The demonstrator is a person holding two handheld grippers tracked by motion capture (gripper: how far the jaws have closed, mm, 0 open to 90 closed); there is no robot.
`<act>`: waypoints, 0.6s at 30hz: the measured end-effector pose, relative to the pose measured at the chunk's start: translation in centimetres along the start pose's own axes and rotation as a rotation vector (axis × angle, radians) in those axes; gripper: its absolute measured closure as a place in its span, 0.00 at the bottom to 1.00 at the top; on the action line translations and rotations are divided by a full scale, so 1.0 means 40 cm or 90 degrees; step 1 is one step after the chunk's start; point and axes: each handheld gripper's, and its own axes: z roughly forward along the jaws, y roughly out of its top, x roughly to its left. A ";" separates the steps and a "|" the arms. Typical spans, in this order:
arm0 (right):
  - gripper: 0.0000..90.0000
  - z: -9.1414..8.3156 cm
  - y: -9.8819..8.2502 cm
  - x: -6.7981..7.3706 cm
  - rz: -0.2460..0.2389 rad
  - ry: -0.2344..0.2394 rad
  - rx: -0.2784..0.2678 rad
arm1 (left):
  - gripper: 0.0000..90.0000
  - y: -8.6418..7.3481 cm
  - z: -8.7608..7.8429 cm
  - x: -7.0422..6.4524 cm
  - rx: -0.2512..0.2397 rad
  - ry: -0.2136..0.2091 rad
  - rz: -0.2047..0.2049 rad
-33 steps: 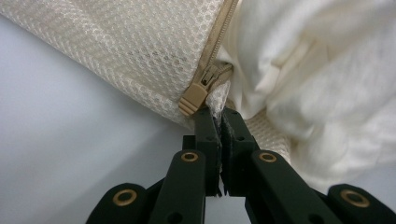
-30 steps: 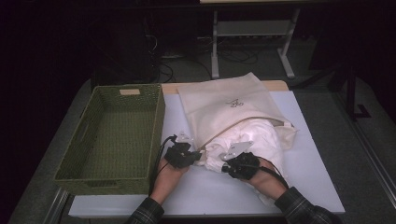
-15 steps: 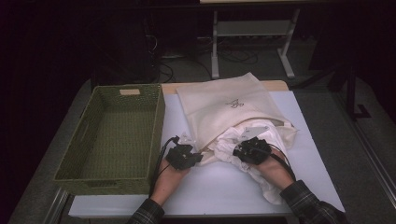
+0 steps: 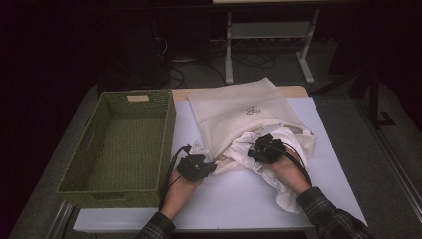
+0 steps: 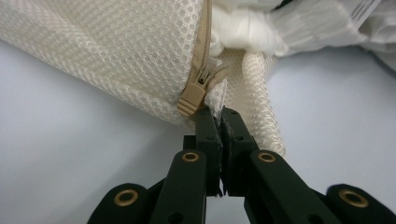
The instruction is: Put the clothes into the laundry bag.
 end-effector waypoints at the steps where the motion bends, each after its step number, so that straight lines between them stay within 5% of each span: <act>1: 0.88 0.002 0.001 -0.002 0.001 0.001 0.003 | 0.97 0.002 -0.003 0.000 -0.003 0.000 0.000; 18: 0.87 0.038 0.049 -0.031 0.015 -0.049 -0.030 | 0.97 0.003 0.005 -0.009 0.002 -0.018 0.010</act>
